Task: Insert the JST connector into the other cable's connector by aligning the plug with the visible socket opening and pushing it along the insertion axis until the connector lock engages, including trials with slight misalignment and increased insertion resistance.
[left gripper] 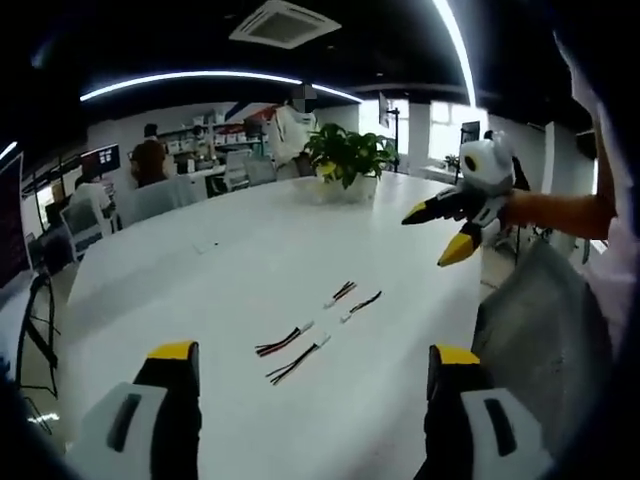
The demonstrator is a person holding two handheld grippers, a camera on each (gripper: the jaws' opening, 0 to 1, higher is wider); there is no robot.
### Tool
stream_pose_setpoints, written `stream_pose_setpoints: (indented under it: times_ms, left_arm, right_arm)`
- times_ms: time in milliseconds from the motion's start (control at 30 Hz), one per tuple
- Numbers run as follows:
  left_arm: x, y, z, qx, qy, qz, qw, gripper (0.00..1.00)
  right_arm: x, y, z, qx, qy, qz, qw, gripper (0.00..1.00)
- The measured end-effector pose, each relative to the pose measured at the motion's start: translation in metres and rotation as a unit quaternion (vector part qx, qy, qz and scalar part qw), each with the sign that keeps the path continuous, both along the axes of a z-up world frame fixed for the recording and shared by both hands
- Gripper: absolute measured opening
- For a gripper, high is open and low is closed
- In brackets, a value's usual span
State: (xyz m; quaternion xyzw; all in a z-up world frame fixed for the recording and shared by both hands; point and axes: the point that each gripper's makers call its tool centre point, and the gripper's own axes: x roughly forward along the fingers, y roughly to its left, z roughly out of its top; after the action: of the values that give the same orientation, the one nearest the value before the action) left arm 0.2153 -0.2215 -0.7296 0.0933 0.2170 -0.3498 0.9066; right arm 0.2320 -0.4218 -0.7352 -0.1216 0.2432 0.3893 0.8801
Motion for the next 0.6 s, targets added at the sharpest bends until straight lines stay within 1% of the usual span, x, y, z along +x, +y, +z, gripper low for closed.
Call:
stream_pose_setpoints:
  times_ms: [67,133,167,233,300,433,500,567,600]
  left_arm:
    - [0.002,-0.001,0.000,-0.003,0.003,-0.002,1.0000,0.90]
    - [0.004,-0.003,0.000,-0.003,0.001,-0.006,1.0000,0.89]
    - [0.005,-0.003,0.000,-0.003,0.003,-0.008,1.0000,0.86]
    - [0.006,-0.004,-0.001,-0.005,0.009,-0.014,0.9999,0.84]
    - [0.007,-0.006,-0.001,-0.005,0.008,-0.021,0.9997,0.84]
    - [0.013,-0.007,0.000,-0.002,0.004,-0.030,0.9995,0.83]
    - [0.015,-0.009,0.001,-0.003,0.002,-0.034,0.9994,0.81]
    - [0.019,-0.009,0.001,-0.004,0.001,-0.036,0.9994,0.81]
    - [0.022,-0.009,0.000,0.001,-0.001,-0.035,0.9994,0.82]
  right_arm:
    - [0.004,0.000,0.001,0.004,-0.002,0.004,1.0000,0.69]
    - [0.005,-0.001,-0.001,0.009,0.004,0.014,0.9999,0.66]
    - [0.007,-0.001,-0.002,0.013,0.006,0.017,0.9998,0.65]
    - [0.009,-0.001,-0.001,0.021,0.009,0.020,0.9995,0.65]
    - [0.013,0.000,-0.001,0.029,0.010,0.022,0.9993,0.64]
    - [0.019,0.001,-0.003,0.021,0.007,0.028,0.9994,0.62]
    - [0.024,0.003,-0.005,0.022,0.006,0.037,0.9991,0.60]
    - [0.026,0.007,-0.004,0.030,0.006,0.045,0.9985,0.58]
    - [0.028,0.010,-0.002,0.036,0.001,0.052,0.9980,0.57]
